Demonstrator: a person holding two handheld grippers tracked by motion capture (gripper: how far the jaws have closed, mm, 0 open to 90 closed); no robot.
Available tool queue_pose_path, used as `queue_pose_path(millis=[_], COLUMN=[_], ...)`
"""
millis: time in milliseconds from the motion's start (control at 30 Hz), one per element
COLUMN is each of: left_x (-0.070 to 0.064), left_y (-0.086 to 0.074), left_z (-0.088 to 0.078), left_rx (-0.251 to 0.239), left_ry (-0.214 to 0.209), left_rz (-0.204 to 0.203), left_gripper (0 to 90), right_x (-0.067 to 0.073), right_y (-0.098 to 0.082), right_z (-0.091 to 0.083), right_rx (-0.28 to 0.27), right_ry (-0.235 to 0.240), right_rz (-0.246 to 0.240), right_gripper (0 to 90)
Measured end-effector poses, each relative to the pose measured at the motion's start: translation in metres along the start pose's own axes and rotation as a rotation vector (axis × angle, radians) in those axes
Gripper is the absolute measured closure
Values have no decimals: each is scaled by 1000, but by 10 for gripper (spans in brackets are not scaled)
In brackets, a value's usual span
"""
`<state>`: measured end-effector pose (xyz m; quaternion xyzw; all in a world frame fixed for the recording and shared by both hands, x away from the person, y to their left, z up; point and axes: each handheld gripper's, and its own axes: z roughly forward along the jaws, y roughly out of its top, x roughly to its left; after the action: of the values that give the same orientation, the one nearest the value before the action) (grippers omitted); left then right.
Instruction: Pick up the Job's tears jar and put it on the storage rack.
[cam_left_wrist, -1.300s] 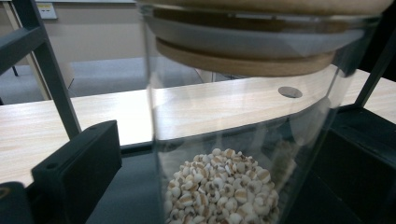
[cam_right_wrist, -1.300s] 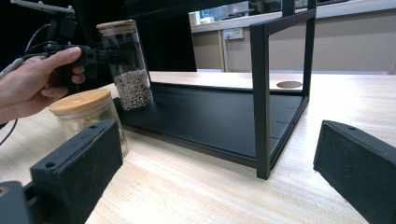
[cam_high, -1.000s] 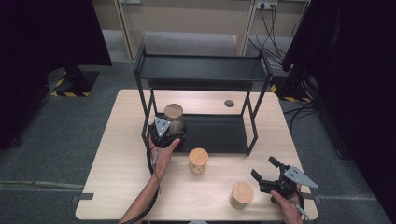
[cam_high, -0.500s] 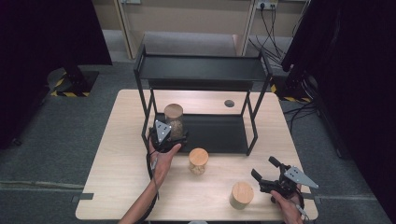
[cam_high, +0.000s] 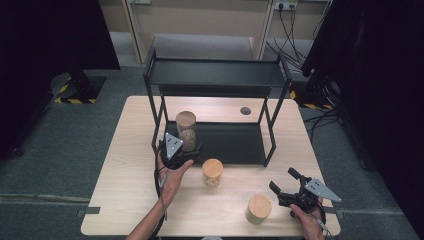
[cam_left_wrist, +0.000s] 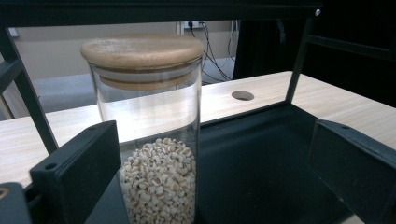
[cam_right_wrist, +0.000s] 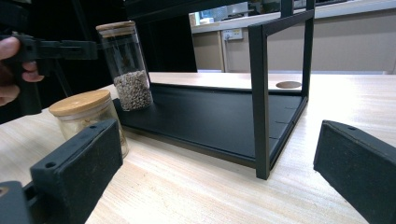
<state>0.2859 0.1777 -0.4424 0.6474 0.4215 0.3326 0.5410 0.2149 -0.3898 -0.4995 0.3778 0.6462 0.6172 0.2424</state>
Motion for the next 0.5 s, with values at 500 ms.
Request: queue_pose_path(millis=[500], left_x=[2], left_y=[-13], left_z=[-38], left_rx=[-24], left_ry=[-38], left_rz=[21], left_gripper=[18], right_x=[0], right_y=[0], right_z=[0], right_rx=[3], right_ry=[1], right_rz=[1], right_gripper=[13])
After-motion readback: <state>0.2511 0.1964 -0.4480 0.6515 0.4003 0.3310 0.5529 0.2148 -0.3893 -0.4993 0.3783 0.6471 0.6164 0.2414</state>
